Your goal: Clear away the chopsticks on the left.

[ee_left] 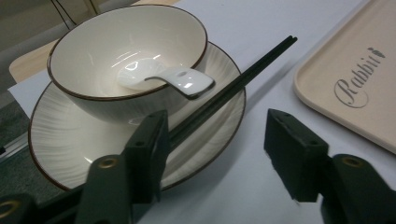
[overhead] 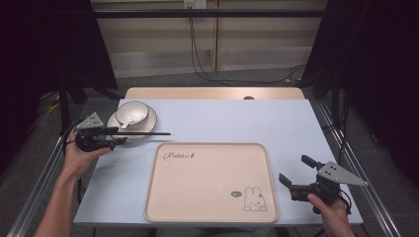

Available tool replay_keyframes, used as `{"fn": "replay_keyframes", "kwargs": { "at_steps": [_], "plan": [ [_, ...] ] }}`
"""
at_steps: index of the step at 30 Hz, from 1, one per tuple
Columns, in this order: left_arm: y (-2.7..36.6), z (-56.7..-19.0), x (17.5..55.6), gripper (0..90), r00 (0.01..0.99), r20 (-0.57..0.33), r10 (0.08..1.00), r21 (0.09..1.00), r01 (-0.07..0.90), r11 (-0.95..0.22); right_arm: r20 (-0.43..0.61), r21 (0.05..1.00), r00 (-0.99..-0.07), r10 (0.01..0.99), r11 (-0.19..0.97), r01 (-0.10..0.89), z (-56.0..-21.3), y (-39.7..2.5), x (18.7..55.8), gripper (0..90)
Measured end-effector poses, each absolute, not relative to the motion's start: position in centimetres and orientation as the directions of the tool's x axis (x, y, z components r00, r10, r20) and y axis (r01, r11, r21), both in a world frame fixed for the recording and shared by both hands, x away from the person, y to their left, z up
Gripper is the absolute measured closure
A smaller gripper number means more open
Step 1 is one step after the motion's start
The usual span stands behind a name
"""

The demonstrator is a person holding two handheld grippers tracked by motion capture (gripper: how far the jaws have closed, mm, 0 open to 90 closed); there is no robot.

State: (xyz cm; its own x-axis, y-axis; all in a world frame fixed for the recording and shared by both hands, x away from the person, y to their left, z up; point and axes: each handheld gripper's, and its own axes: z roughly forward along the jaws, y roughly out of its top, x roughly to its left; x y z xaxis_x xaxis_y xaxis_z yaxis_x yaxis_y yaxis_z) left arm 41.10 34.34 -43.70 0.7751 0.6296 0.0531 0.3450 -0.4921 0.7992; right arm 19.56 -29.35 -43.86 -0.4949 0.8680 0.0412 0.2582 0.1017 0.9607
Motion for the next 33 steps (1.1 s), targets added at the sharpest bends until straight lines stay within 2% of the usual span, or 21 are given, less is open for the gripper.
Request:
{"fn": "replay_keyframes", "kwargs": {
  "at_steps": [3,12,16,19,33],
  "plan": [
    [34.4,-44.1,41.7,51.7,0.780,0.072,0.621,0.778,0.346,-0.524,0.040,0.960,-0.491,0.870,0.102,0.259,-43.9,-29.3,19.6,0.3],
    [34.2,-44.6,42.9,61.1,0.775,0.086,0.626,0.756,0.358,-0.548,0.038,0.960,-0.488,0.872,0.104,0.261,-43.9,-29.4,19.6,0.3],
    [33.9,-44.7,43.4,64.8,0.796,0.089,0.599,0.734,0.354,-0.579,0.039,0.960,-0.490,0.871,0.103,0.260,-43.9,-29.3,19.6,0.4],
    [33.6,-44.9,43.6,65.5,0.790,0.084,0.608,0.747,0.354,-0.563,0.046,0.961,-0.496,0.867,0.098,0.260,-43.9,-29.3,19.5,0.4],
    [32.8,-45.3,44.1,71.0,0.820,0.100,0.563,0.693,0.348,-0.631,0.043,0.960,-0.494,0.868,0.100,0.260,-43.9,-29.3,19.6,0.3]
  ]
}}
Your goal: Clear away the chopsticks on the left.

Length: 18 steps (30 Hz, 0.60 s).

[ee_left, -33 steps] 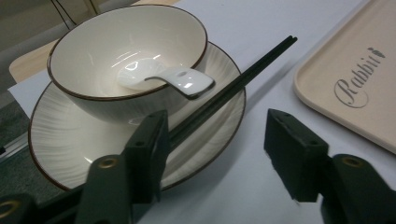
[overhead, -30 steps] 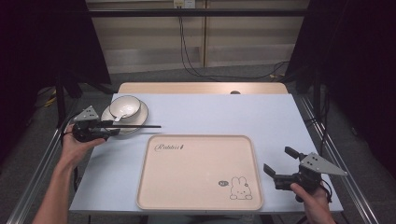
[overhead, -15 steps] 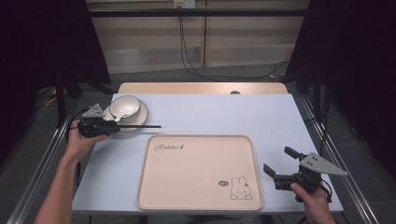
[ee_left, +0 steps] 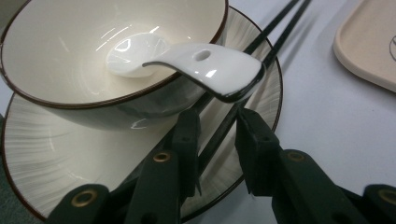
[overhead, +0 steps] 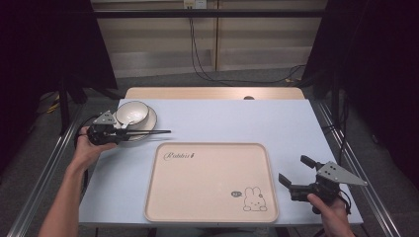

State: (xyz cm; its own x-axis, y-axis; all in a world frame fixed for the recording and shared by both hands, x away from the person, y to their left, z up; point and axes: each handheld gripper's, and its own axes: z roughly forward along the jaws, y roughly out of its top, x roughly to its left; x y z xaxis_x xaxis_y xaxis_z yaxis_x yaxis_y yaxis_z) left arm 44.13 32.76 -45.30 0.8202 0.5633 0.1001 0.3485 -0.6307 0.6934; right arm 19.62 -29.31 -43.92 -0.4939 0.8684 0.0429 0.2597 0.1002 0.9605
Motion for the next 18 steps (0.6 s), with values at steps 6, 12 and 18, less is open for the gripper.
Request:
{"fn": "replay_keyframes", "kwargs": {
  "at_steps": [6,12,18],
  "plan": [
    [32.27,-45.12,44.52,78.9,0.843,0.079,0.532,0.660,0.355,-0.662,0.050,0.959,-0.497,0.867,0.097,0.266,-43.93,-29.41,19.63,0.3],
    [32.01,-44.89,44.52,85.0,0.854,0.057,0.516,0.657,0.357,-0.664,0.048,0.959,-0.491,0.870,0.096,0.265,-43.95,-29.34,19.68,0.3],
    [32.18,-44.44,44.29,85.9,0.840,0.006,0.543,0.661,0.404,-0.632,0.060,0.959,-0.496,0.866,0.088,0.270,-43.96,-29.45,19.69,0.4]
  ]
}}
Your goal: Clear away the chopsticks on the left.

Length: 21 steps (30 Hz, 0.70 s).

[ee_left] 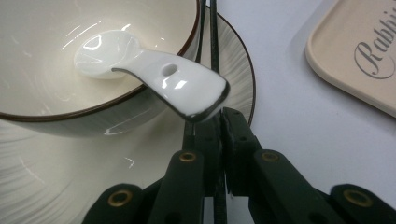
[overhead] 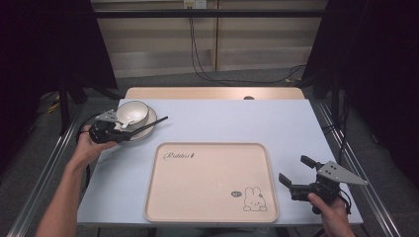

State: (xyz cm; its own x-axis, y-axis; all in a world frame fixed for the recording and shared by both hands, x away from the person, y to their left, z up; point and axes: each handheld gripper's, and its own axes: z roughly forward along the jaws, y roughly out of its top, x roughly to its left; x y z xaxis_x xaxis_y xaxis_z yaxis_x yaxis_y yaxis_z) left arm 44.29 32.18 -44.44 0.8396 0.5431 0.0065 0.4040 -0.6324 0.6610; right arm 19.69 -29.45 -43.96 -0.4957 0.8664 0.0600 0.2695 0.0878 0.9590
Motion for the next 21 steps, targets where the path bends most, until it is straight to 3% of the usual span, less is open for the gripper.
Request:
{"fn": "replay_keyframes", "kwargs": {
  "at_steps": [21],
  "plan": [
    [32.2,-41.3,39.6,86.1,0.782,-0.142,0.608,0.694,0.516,-0.502,0.060,0.959,-0.507,0.860,0.091,0.267,-43.9,-29.3,19.7,0.4]
  ]
}}
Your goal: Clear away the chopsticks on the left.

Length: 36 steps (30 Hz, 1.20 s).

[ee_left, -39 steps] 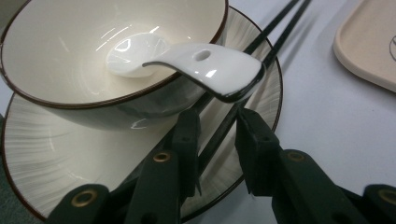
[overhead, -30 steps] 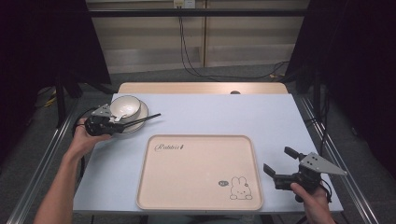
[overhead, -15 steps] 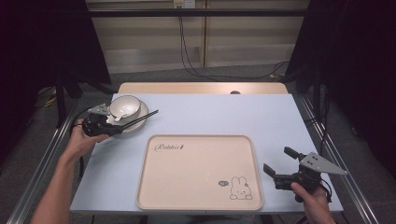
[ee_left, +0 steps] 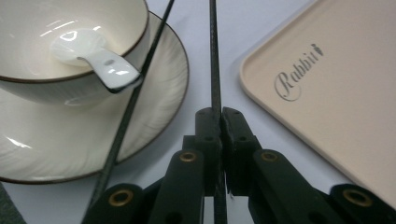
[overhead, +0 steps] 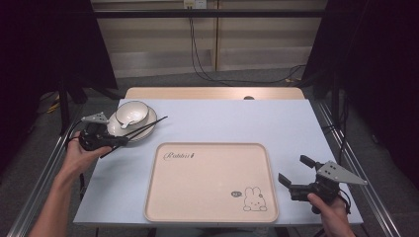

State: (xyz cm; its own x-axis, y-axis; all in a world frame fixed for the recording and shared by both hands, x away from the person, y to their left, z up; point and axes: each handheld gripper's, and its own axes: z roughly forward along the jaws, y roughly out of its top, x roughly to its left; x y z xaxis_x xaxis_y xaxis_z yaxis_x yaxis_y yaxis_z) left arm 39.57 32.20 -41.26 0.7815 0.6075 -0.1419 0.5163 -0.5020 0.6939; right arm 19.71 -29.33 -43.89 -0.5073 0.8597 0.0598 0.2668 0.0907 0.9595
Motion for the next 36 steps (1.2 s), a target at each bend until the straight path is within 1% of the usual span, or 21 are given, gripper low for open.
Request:
{"fn": "replay_keyframes", "kwargs": {
  "at_steps": [3,7,9,17,26,33,36],
  "plan": [
    [32.0,-41.0,38.5,86.1,0.764,-0.156,0.626,0.700,0.533,-0.476,0.060,0.960,-0.509,0.859,0.089,0.264,-43.9,-29.3,19.8,0.4],
    [31.8,-40.4,37.0,86.1,0.721,-0.161,0.674,0.702,0.564,-0.436,0.060,0.961,-0.509,0.859,0.089,0.264,-43.9,-29.1,19.8,0.4],
    [31.6,-40.2,36.1,86.1,0.714,-0.191,0.674,0.711,0.574,-0.406,0.058,0.960,-0.514,0.856,0.094,0.265,-43.9,-29.1,19.8,0.4],
    [30.2,-39.6,32.9,86.0,0.692,-0.221,0.688,0.729,0.585,-0.354,0.055,0.960,-0.517,0.854,0.097,0.263,-43.8,-29.0,19.8,0.3],
    [28.1,-40.4,29.9,86.0,0.650,-0.228,0.725,0.726,0.609,-0.318,0.050,0.962,-0.518,0.854,0.098,0.255,-43.8,-28.9,19.8,0.3],
    [26.1,-40.9,28.1,86.1,0.574,-0.292,0.765,0.709,0.667,-0.229,0.048,0.961,-0.527,0.849,0.104,0.255,-43.8,-28.8,19.8,0.3],
    [25.2,-41.1,27.6,86.1,0.562,-0.299,0.772,0.696,0.681,-0.227,0.049,0.961,-0.524,0.850,0.103,0.256,-43.8,-28.8,19.8,0.3]
  ]
}}
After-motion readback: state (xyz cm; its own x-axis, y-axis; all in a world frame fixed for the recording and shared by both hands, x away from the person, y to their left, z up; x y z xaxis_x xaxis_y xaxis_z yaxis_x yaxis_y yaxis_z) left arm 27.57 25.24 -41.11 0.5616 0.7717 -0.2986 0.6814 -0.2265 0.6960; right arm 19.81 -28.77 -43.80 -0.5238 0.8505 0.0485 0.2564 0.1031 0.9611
